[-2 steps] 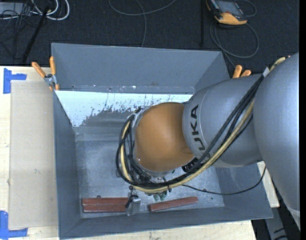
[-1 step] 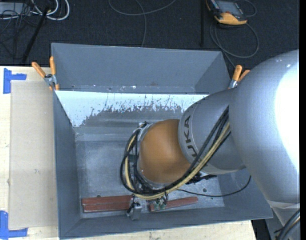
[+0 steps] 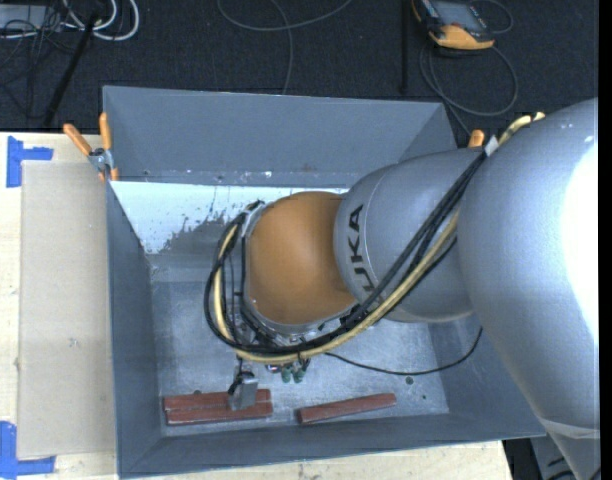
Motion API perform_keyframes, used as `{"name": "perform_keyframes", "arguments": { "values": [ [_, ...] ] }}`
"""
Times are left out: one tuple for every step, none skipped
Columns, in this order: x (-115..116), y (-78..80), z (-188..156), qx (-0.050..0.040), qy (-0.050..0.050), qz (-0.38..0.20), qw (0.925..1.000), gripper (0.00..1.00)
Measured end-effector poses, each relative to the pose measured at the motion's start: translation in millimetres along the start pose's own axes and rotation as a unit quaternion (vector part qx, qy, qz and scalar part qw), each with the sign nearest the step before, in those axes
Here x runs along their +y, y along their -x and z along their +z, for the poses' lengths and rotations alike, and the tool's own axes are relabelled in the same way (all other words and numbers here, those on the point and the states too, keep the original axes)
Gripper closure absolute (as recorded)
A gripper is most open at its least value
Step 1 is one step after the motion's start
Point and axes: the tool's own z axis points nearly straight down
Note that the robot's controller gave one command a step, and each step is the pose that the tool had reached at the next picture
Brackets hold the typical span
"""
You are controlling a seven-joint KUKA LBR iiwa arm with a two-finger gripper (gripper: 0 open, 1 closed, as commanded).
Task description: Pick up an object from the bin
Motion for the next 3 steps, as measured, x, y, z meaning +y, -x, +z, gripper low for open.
{"name": "perform_keyframes", "arguments": {
  "values": [
    [5.0, -38.1, 37.3, -0.0013, -0.001, -0.024, 0.9997, 0.00],
    [4.8, -38.2, 37.1, -0.0004, 0.000, -0.022, 0.9998, 1.00],
    [3.6, -30.2, -106.4, -0.0012, 0.000, -0.034, 0.9994, 1.00]
  ]
}}
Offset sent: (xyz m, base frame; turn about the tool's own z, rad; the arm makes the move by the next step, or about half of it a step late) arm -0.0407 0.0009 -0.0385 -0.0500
